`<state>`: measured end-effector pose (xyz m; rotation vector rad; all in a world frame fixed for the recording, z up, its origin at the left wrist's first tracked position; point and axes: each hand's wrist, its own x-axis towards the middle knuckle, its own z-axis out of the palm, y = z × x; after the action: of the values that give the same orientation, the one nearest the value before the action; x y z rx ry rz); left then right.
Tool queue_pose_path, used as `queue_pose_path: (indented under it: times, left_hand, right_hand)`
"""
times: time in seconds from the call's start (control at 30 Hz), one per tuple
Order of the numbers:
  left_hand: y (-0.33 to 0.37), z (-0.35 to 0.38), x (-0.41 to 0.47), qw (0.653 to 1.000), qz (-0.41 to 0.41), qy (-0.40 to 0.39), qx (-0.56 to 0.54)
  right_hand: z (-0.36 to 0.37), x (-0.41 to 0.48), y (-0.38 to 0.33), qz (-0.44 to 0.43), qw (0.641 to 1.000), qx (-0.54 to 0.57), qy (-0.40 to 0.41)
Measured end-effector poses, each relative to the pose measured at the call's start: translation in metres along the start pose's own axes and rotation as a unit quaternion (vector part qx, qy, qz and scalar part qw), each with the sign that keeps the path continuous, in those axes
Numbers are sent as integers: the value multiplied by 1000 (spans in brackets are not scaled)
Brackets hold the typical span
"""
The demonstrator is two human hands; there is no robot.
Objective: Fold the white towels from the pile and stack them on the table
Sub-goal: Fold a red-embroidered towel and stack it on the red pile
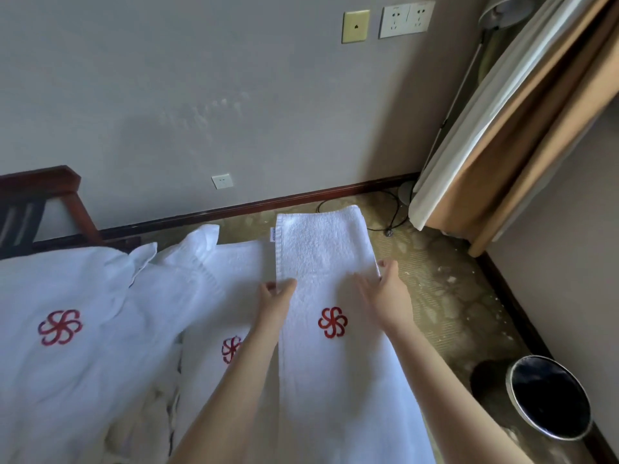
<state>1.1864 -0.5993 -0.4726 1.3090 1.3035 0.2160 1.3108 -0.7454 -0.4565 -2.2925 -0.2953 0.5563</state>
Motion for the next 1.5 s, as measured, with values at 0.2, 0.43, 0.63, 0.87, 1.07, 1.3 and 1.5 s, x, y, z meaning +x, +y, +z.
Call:
queue_pose_path:
  times: [0.2, 0.43, 0.63, 0.87, 1.07, 1.3, 1.5]
  left_hand:
    - [-39, -6, -48, 998, 44, 31, 23]
    - [-32, 5, -54, 990, 90, 61, 92]
    - [-42, 0, -60, 991, 50, 20, 121]
    - [-63, -14, -100, 999, -12, -48, -12]
    - [-83, -13, -136, 999, 25, -36, -19]
    - [-104, 3, -159, 997, 46, -19, 57]
    - [-132, -3, -175, 974, 89, 60, 198]
  right_hand:
    - [-4, -47, 25, -19, 999, -29, -9]
    - [-13, -36, 27, -9, 1000, 9, 27]
    - [-9, -44, 43, 30, 999, -15, 33]
    - [-27, -78, 66, 10, 999, -28, -28]
    - [-32, -117, 79, -19, 992, -81, -96]
    - [-48, -132, 91, -42, 998, -22, -37]
    - [-39, -147, 120, -26, 994, -83, -68]
